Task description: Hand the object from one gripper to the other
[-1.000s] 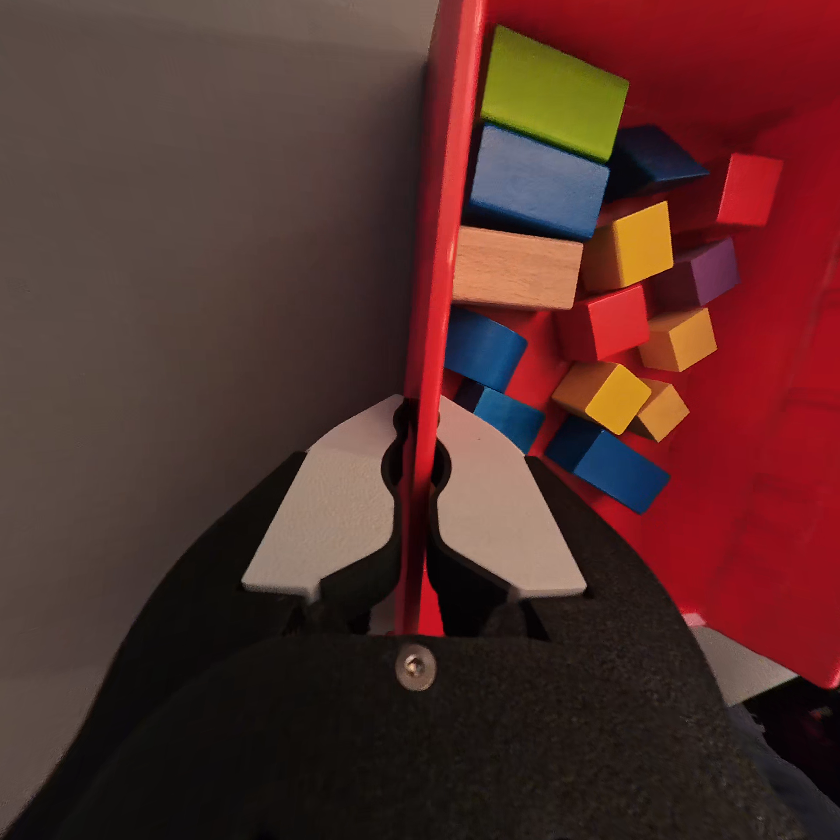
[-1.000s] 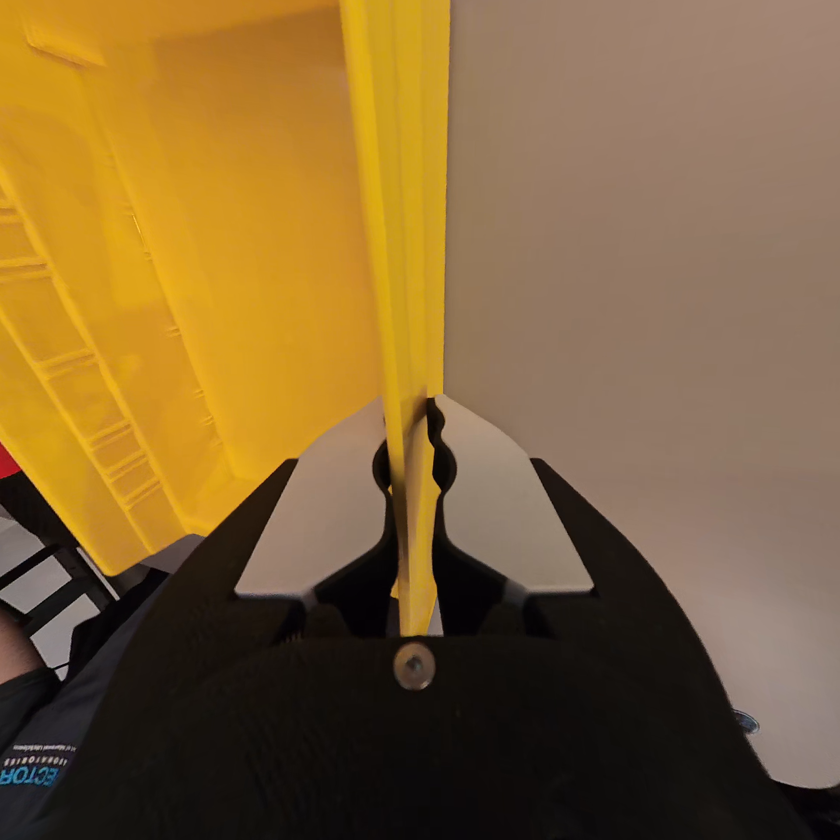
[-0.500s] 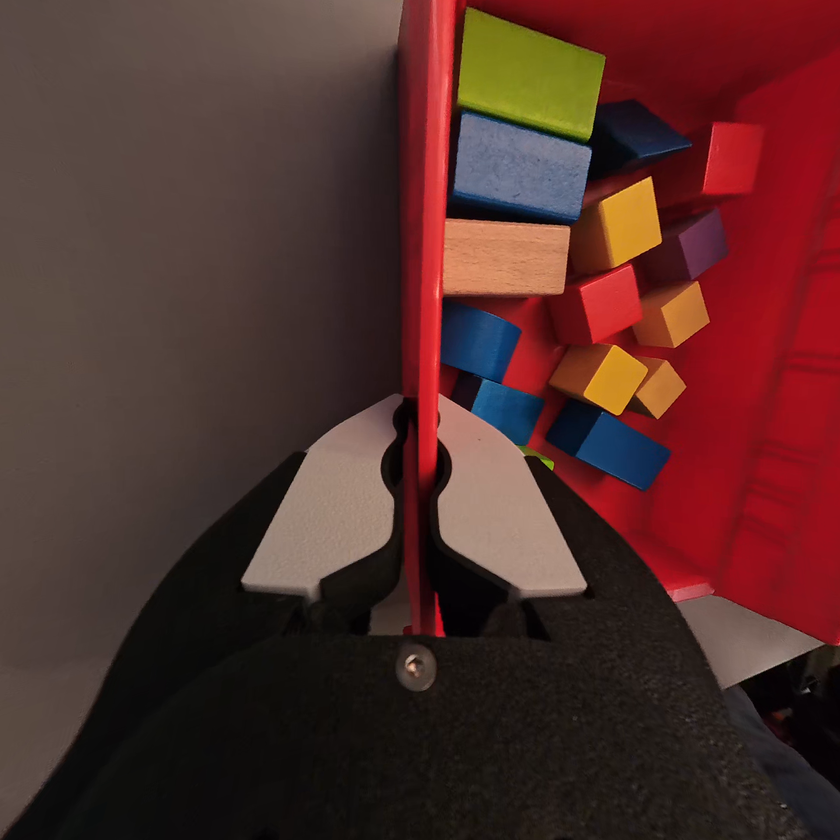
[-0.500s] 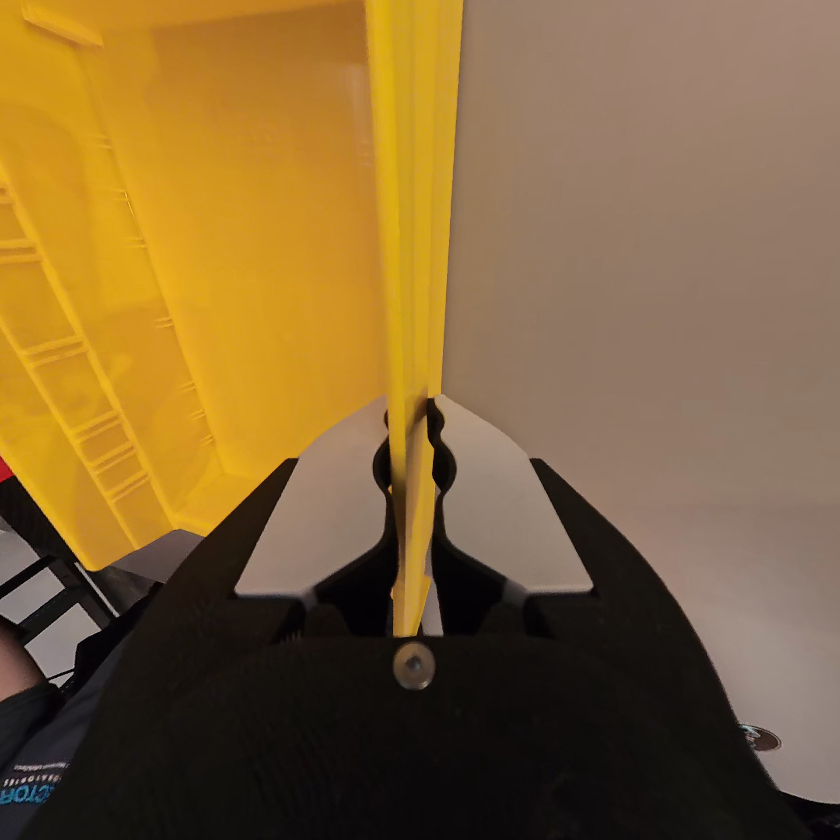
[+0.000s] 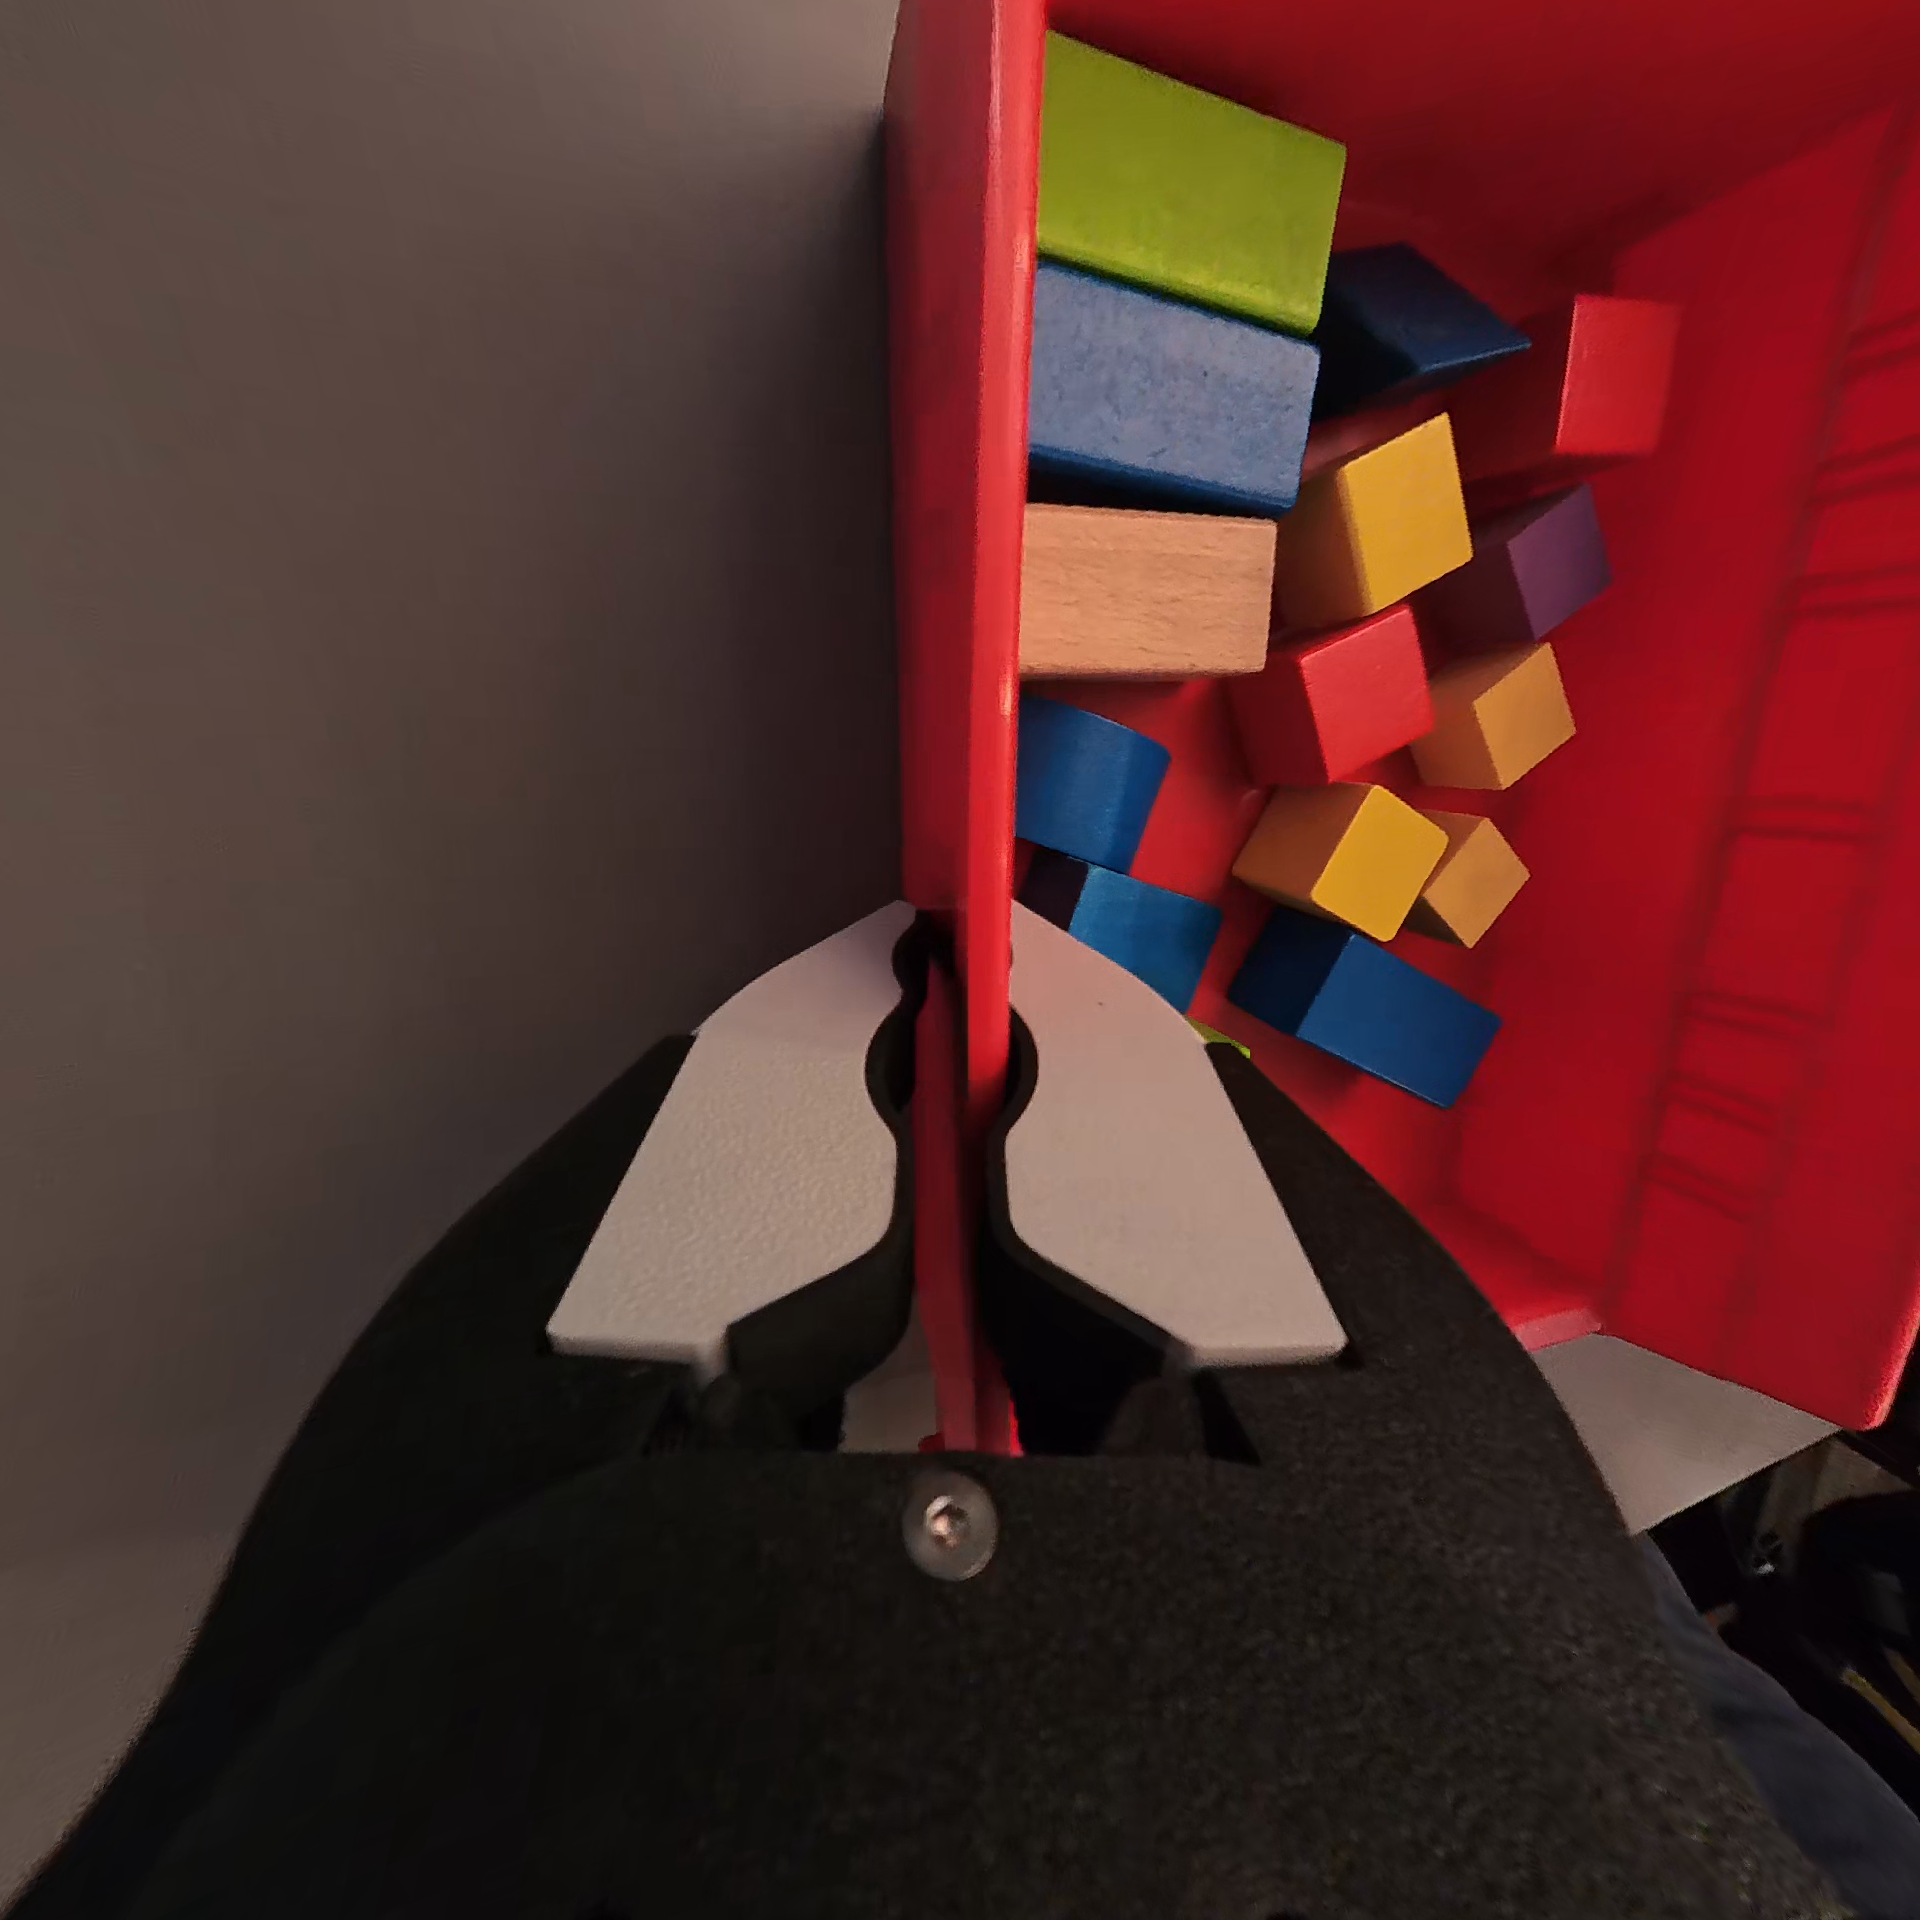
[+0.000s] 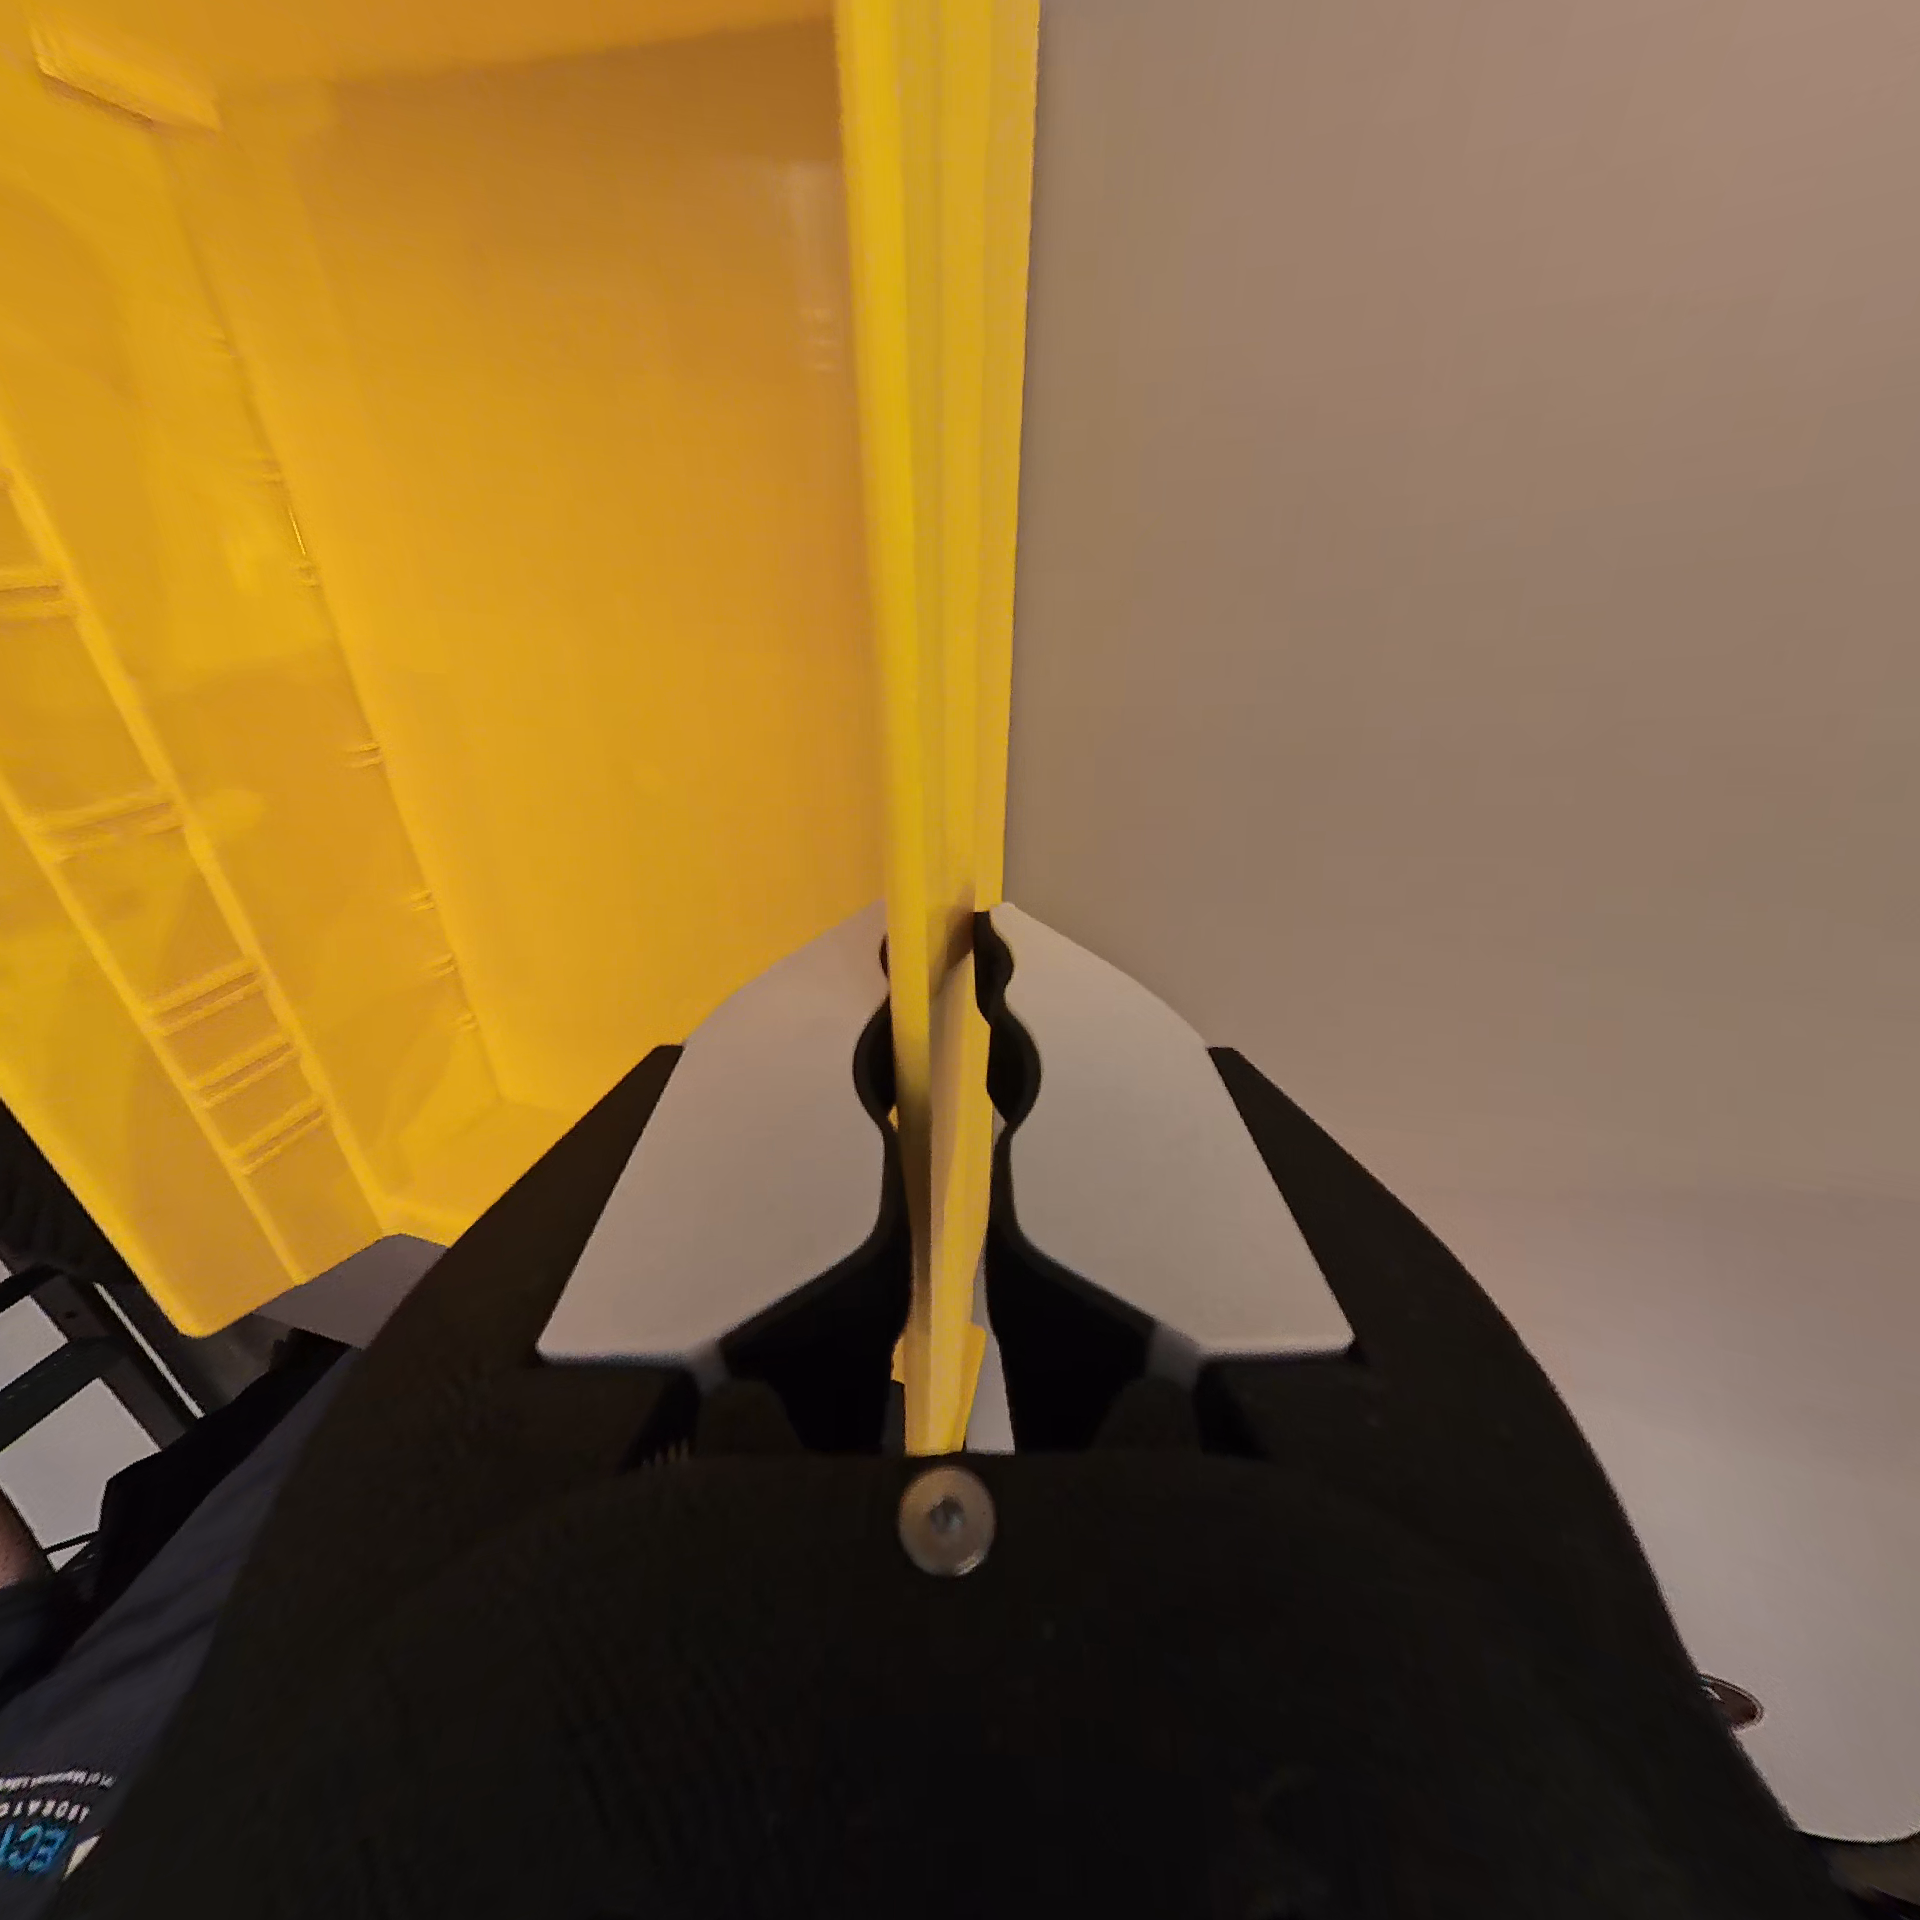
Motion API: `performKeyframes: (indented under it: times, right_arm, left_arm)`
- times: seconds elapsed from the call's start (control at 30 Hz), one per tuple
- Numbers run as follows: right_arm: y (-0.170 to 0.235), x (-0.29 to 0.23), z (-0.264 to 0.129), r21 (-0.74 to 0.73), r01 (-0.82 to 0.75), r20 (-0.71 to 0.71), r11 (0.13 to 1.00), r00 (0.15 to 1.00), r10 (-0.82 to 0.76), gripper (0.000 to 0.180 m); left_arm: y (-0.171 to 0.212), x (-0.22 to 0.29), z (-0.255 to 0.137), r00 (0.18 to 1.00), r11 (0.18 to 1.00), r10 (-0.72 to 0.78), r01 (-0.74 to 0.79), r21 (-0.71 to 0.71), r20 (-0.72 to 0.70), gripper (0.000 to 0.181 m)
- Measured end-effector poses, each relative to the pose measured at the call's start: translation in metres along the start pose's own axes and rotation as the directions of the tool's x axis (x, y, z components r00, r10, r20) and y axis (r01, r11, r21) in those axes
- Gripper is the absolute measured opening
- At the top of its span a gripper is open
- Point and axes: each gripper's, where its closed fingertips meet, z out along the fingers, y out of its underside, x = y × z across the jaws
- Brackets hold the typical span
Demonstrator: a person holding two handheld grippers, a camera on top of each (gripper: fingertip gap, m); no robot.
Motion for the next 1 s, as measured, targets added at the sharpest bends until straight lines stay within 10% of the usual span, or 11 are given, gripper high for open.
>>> performKeyframes:
  times: [0.63,0.83,1.0]
  right_arm:
    - [-0.02,-0.002,-0.022,0.179,0.044,-0.018,0.983,0.999,-0.041,0.028]
    - [-0.047,-0.001,-0.072,0.411,0.13,-0.163,0.902,0.984,-0.068,0.031]
    - [-0.069,-0.041,-0.129,0.696,0.286,-0.191,0.659,0.958,-0.213,0.031]
  left_arm:
    - [0.012,-0.023,-0.015,0.998,0.996,-0.055,0.057,0.063,-0.03,0.011]
    - [-0.022,-0.015,-0.069,0.994,0.906,0.05,-0.006,0.422,-0.094,0.022]
    - [-0.025,0.028,-0.13,0.931,0.686,0.364,-0.259,0.68,-0.012,0.03]
